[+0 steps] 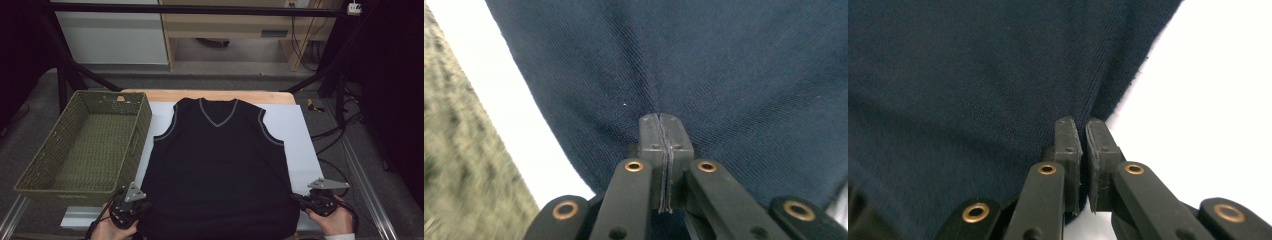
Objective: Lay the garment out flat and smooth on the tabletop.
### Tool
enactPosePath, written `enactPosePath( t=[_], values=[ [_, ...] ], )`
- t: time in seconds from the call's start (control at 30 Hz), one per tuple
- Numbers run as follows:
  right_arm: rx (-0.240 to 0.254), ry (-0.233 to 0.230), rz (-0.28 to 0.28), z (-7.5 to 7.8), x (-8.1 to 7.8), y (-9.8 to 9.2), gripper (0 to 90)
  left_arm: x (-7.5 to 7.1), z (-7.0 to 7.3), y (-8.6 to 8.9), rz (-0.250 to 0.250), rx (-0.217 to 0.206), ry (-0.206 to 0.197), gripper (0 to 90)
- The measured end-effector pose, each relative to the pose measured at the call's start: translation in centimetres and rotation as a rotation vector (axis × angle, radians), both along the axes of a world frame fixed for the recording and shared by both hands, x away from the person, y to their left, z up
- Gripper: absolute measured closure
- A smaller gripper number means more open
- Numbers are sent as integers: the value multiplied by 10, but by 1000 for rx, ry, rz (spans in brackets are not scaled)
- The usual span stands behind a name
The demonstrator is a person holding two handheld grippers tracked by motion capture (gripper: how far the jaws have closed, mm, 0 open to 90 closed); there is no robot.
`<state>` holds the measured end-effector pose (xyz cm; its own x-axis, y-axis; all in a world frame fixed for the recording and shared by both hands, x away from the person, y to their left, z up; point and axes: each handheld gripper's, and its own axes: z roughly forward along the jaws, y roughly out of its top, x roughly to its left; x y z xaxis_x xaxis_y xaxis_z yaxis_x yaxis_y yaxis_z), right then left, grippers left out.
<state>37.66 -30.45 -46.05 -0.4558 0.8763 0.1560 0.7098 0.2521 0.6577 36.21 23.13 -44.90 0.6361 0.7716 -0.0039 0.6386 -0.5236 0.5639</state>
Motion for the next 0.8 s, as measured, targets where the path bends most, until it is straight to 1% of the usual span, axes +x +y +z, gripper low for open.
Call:
enactPosePath(
  t=[0.03,0.07,0.1,0.13,0.17,0.2,0.23,0.27,0.3,0.33,0.37,0.4,0.43,0.47,0.5,0.57,0.6,0.67,0.73,0.8],
  values=[
    [6,4,1,1,-4,-1,858,-5,4,2,-5,-7,0,895],
    [-2,11,12,0,-10,-2,858,-10,7,4,-13,1,12,895],
    [-8,27,17,-1,-14,-3,858,-14,9,5,-19,2,14,895],
    [-3,37,20,-3,-19,-2,855,-18,10,5,-20,-2,9,894],
    [-3,44,26,-4,-22,-2,846,-22,12,5,-22,-6,-8,892],
    [-9,55,38,-6,-25,-1,828,-23,12,5,-27,-7,-20,888],
    [-15,46,47,-6,-26,0,768,-23,12,2,-36,-7,-32,880],
    [-14,34,45,-4,-25,0,647,-21,12,0,-34,1,-40,859],
    [-9,14,40,-4,-23,0,561,-19,12,-4,-27,5,-63,804],
    [0,-26,36,-3,-20,0,486,-16,12,-8,-23,2,-81,701],
    [8,-57,32,-2,-16,-1,455,-13,12,-11,-23,-7,-96,629],
    [14,-70,33,-1,-12,0,425,-9,11,-16,-20,-11,-113,575],
    [18,-88,38,-2,-5,1,385,-6,10,-18,-20,-10,-121,532],
    [20,-93,35,-2,0,2,377,0,8,-21,-18,-8,-133,512],
    [14,-94,19,-4,8,3,378,4,6,-22,-5,-13,-140,485],
    [6,-95,2,-7,18,4,377,15,1,-22,18,-26,-137,451],
    [3,-99,-7,-9,24,5,377,19,-2,-23,30,-28,-137,447],
    [-15,-93,-30,-14,32,4,385,22,-8,-23,28,-14,-142,420],
    [-28,-75,-35,-17,38,4,402,25,-15,-22,33,-15,-114,419],
    [-42,-76,-29,-18,39,5,439,26,-20,-20,34,-16,-88,418]
  ],
)
